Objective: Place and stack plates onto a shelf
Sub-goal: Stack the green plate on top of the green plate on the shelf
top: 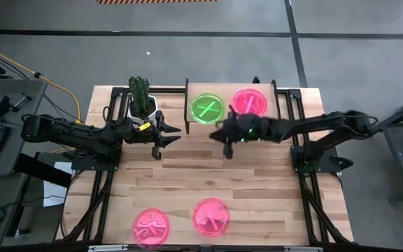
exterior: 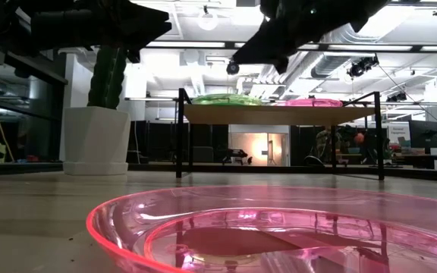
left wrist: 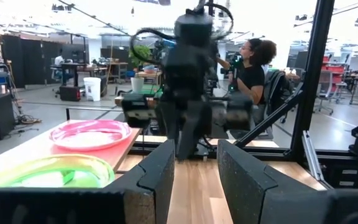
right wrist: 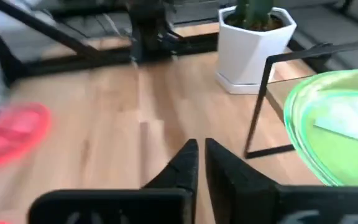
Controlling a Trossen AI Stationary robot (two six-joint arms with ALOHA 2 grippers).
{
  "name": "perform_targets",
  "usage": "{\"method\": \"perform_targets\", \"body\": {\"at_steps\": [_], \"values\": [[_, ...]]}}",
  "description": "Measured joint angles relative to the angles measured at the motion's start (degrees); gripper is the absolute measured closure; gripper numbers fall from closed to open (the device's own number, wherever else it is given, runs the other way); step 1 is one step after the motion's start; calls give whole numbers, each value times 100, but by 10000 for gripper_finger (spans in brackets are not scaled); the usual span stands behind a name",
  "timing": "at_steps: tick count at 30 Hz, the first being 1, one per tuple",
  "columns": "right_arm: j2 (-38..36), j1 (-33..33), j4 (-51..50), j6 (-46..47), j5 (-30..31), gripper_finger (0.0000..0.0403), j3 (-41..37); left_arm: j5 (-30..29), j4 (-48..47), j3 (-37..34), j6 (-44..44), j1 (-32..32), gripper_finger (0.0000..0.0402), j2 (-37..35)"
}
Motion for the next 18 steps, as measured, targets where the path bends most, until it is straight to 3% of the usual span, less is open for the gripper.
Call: {"method": "perform_targets", "body": {"at_steps": [5, 14, 18], "values": [[412, 185, -298, -349, 1187, 397, 341, -8, 0, 0, 2, 0, 289, 0], [1279, 98, -1119, -657, 1338, 402, 1248, -6, -25, 0, 2, 0, 289, -1], [1551, 96, -1262, -801, 1914, 402, 1434, -6, -60, 0, 0, 0, 289, 0]]}}
